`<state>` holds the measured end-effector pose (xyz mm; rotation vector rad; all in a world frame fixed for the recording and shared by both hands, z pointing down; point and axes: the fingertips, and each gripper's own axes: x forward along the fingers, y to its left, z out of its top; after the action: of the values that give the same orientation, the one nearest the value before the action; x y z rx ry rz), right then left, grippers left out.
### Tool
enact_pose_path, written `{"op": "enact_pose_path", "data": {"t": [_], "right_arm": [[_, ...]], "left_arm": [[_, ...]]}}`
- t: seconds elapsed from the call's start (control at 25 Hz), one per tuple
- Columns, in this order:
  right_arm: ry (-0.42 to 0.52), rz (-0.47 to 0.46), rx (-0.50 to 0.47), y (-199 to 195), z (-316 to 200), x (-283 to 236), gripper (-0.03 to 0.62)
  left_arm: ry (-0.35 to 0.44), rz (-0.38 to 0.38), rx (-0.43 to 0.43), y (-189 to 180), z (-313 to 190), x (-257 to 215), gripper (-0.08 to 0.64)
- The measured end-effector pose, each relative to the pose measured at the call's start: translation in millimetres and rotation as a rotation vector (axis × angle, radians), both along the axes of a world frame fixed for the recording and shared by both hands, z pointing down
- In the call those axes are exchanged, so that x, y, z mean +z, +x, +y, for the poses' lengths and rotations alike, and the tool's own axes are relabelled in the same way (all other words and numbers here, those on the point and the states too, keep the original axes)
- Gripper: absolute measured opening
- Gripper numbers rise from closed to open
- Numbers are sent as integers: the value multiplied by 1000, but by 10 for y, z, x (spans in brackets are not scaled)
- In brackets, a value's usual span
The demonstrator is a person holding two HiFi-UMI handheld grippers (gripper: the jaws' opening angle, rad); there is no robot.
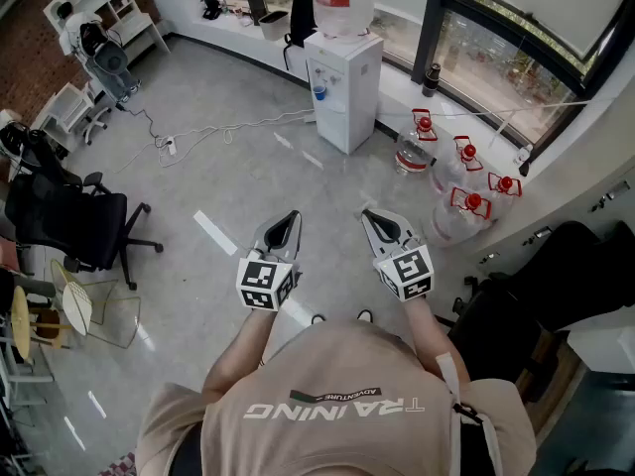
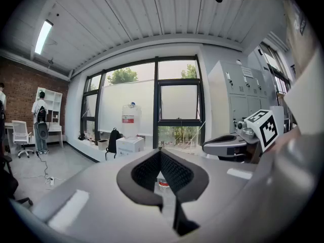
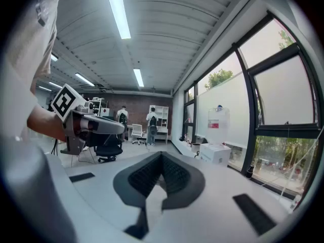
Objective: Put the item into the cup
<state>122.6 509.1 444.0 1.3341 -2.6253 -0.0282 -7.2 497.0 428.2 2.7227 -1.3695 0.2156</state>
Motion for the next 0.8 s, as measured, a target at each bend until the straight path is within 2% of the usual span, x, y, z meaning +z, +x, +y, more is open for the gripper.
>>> {"op": "enact_pose_path", "data": {"t": [0.4, 0.8], "right_arm": [[-24, -15, -7, -41, -15, 49, 11], [-38, -4, 1, -355, -131, 42, 11]], "left_arm": [[3, -1, -2, -41, -21, 19, 8], [0, -1, -11, -405, -115, 3, 8]]}}
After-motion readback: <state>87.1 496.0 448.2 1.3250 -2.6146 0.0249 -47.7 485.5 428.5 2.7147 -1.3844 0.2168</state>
